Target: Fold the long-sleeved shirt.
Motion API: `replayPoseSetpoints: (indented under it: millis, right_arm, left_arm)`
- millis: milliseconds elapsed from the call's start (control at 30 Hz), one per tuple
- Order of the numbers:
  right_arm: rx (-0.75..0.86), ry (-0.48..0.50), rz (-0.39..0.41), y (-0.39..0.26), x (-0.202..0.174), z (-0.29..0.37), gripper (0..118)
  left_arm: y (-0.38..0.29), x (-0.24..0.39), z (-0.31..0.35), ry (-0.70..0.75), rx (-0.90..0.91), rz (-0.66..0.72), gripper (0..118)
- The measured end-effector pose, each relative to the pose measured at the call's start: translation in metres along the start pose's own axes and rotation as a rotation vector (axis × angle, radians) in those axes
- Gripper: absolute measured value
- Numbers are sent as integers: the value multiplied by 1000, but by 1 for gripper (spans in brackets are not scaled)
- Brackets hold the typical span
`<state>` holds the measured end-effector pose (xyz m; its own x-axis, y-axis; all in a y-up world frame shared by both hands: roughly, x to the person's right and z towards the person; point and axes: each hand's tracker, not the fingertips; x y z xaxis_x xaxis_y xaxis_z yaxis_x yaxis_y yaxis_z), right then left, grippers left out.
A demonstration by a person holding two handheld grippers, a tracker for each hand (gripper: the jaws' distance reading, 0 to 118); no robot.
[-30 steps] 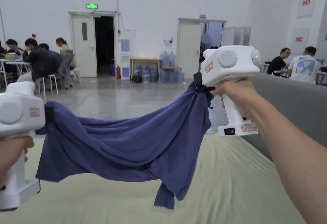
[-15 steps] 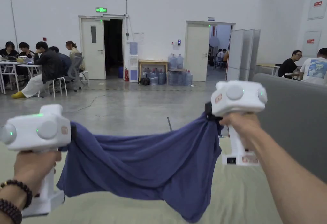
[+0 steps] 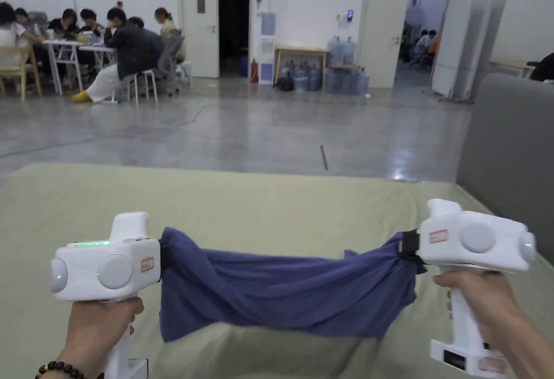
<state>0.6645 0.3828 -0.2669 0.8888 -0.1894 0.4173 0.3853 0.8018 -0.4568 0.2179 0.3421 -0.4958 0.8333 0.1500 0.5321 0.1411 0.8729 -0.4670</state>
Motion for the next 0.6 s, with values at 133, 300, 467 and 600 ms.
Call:
replayPoseSetpoints:
  millis: [133,300,467,600]
  right_arm:
    - [-16,19,-5,-95,-1,68,5]
    - [-153,22,-18,-224,2,123,5]
    - [-340,-28,7,-315,15,125,5]
    - [-359,-67,10,-330,16,116,5]
  left_arm:
    - [-86,-10,65,15,15,4,5]
    - [-201,-23,135,19,-48,-1,5]
    - [-283,-37,168,32,-168,50,5]
    - [-306,-32,175,29,-192,12,5]
